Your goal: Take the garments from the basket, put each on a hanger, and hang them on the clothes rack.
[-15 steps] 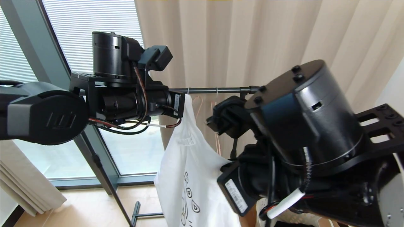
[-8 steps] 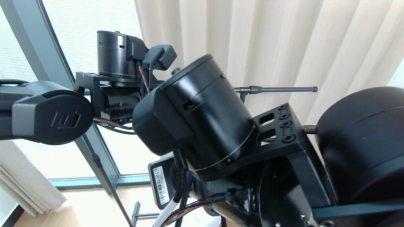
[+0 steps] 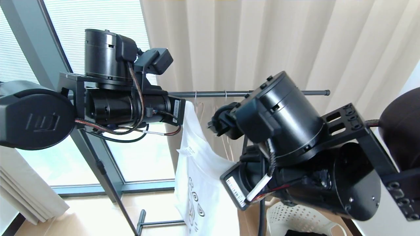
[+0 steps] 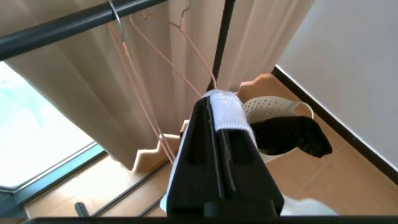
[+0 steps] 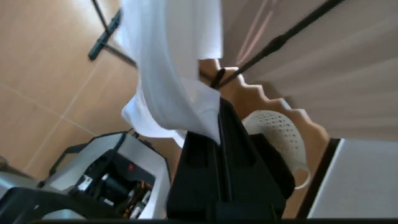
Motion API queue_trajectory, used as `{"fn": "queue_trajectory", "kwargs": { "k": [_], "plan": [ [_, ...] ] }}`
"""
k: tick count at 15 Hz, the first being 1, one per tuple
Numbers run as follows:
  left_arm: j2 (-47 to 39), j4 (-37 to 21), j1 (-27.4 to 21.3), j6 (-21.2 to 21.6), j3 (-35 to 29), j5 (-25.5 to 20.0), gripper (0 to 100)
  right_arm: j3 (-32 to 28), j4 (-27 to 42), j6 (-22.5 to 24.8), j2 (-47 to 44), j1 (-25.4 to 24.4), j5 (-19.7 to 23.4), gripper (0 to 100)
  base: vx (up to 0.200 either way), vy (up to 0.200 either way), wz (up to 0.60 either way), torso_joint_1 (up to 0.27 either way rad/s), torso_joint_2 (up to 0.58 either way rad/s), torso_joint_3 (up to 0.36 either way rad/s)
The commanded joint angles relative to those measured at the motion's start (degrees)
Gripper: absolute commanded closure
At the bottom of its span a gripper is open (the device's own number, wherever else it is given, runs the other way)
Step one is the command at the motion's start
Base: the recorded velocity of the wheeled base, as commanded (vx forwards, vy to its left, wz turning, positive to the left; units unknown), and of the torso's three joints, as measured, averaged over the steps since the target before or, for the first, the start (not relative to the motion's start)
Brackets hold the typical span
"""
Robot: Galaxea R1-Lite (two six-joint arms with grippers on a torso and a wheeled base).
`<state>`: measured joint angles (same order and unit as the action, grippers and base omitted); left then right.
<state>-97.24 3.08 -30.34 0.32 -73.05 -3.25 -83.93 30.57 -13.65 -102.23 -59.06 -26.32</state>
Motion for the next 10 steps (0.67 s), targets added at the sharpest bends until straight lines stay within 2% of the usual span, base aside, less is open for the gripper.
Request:
{"fn": "queue_trajectory", "kwargs": {
  "k": [1,2,3,4,6,10],
  "plan": [
    [4.17,-3.0,0.9,0.39,1.77,0.18,100,1.75,-0.34,2.4,0.45,7.38,-5.94,100,0.0,0.0,0.0,0.0,0.0,0.0],
    [5.4,-4.75,1.43,0.39,2.73,0.27,100,1.32,-1.75,2.4,-2.62,9.84,-10.24,100,0.0,0.0,0.0,0.0,0.0,0.0],
    [6.63,-6.16,1.43,0.65,4.23,0.27,100,0.61,-5.17,2.32,-4.82,11.34,-12.35,100,0.0,0.0,0.0,0.0,0.0,0.0],
    [7.95,-7.22,1.43,1.18,6.07,0.27,100,-0.27,-9.92,2.49,-6.67,11.95,-12.53,100,0.0,0.0,0.0,0.0,0.0,0.0],
    [10.32,-7.92,0.64,1.27,11.0,0.27,100,-3.43,-15.19,2.14,-9.39,13.01,-12.44,100,0.0,0.0,0.0,0.0,0.0,0.0],
    [12.69,-7.92,-6.92,0.39,18.55,0.09,100,-8.97,-19.59,-3.92,-13.35,13.01,-12.09,100,0.0,0.0,0.0,0.0,0.0,0.0]
  ]
}}
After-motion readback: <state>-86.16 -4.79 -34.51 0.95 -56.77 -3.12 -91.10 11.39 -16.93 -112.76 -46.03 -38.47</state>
